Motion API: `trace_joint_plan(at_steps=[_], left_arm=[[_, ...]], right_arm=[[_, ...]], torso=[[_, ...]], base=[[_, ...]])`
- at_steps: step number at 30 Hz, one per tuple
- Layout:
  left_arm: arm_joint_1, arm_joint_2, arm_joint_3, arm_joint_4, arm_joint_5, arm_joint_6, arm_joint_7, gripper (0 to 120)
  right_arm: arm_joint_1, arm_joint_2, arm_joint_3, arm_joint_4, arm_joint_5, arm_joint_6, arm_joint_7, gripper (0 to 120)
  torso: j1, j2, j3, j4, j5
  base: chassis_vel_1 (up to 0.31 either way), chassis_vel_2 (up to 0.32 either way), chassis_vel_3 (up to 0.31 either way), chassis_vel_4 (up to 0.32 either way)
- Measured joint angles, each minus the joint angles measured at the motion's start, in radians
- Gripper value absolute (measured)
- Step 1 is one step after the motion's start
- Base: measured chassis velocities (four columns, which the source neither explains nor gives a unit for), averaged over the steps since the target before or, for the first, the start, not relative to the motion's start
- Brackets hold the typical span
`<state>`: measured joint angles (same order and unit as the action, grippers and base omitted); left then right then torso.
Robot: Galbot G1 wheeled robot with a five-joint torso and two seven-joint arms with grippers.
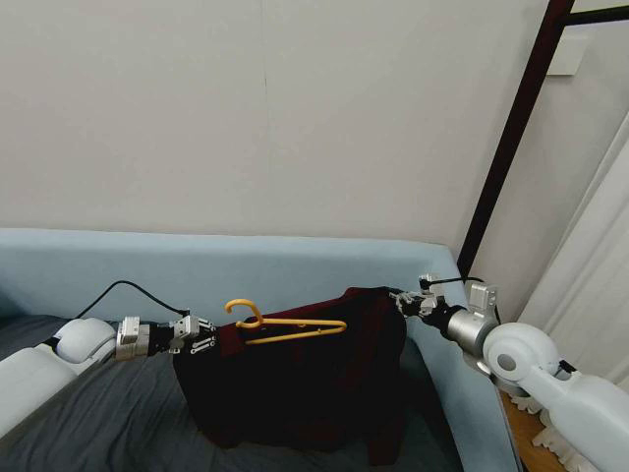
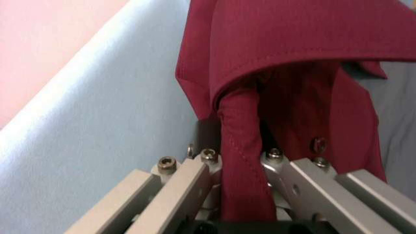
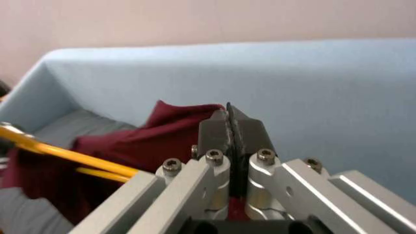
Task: Pick up the clothes from the sofa and hang them on the clothes hanger.
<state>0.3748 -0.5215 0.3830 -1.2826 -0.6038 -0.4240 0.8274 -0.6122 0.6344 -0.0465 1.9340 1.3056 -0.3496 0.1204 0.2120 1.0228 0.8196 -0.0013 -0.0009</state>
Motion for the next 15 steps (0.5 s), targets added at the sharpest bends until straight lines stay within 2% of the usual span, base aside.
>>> trace_joint_plan(at_steps=[8,12,15], left_arm=[[-0.045,0.001,0.035,-0.035,0.005,0.071,-0.034,1],[-0.080,-0.020,0.066,-0.047,-0.010,0.096,-0.046,1],[-0.152,-0.042,0.129,-0.060,-0.042,0.123,-0.052,1]], right_arm=[[0.060,-0.034,-0.011,0.093,0.071,0.000,0.042,0],[0.068,-0.049,-0.015,0.137,0.082,0.000,0.058,0],[0.075,-0.059,-0.032,0.178,0.081,0.001,0.080,0]], torso=[[0.000,0.000,0.000,0.0002,0.0000],[0.000,0.000,0.000,0.0003,-0.0001],[0.000,0.000,0.000,-0.0003,0.0003]], base=[[0.000,0.000,0.000,0.000],[0.000,0.000,0.000,0.000],[0.000,0.000,0.000,0.000]])
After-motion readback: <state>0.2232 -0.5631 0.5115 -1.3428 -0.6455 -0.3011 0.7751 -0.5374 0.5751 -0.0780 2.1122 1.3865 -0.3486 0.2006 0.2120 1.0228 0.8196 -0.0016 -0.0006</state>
